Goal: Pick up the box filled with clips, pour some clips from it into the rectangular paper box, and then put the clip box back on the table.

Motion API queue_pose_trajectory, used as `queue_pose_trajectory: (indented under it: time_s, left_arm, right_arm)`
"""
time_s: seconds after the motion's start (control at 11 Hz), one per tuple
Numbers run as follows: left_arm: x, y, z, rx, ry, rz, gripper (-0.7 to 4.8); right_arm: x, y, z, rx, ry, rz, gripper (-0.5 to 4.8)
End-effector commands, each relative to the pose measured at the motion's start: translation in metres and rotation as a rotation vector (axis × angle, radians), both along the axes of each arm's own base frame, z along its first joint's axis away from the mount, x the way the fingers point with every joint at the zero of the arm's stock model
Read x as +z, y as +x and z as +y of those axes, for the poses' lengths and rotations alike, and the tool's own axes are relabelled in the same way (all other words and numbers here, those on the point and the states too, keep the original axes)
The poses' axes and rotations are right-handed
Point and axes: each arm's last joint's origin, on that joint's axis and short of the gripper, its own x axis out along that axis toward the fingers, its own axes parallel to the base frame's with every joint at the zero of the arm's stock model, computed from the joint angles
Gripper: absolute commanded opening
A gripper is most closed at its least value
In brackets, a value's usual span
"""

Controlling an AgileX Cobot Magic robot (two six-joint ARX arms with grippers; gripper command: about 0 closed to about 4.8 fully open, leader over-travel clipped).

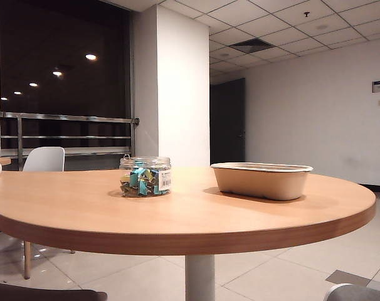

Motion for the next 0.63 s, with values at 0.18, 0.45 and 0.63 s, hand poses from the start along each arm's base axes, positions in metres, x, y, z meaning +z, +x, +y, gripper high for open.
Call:
queue_pose_trajectory:
  time_s: [0.18,0.45,0.63]
  left_arm:
    - [0.001,0.0,0.0,-0.004,0.002,-0.009,-0.05]
    - [0.001,0.0,0.0,-0.004,0.002,-0.009,-0.06]
    - [0.006,0.0,0.0,-0.002,-0.039,-0.048,-0.05]
  right_arm:
    - [0.003,0.0,0.0,0.001,0.006,-0.021,-0.01]
    - [0.003,0.0,0.0,0.002,0.007,-0.022,-0.01]
    - [0.017,-0.002,0.0,0.003,0.018,-0.112,-0.01]
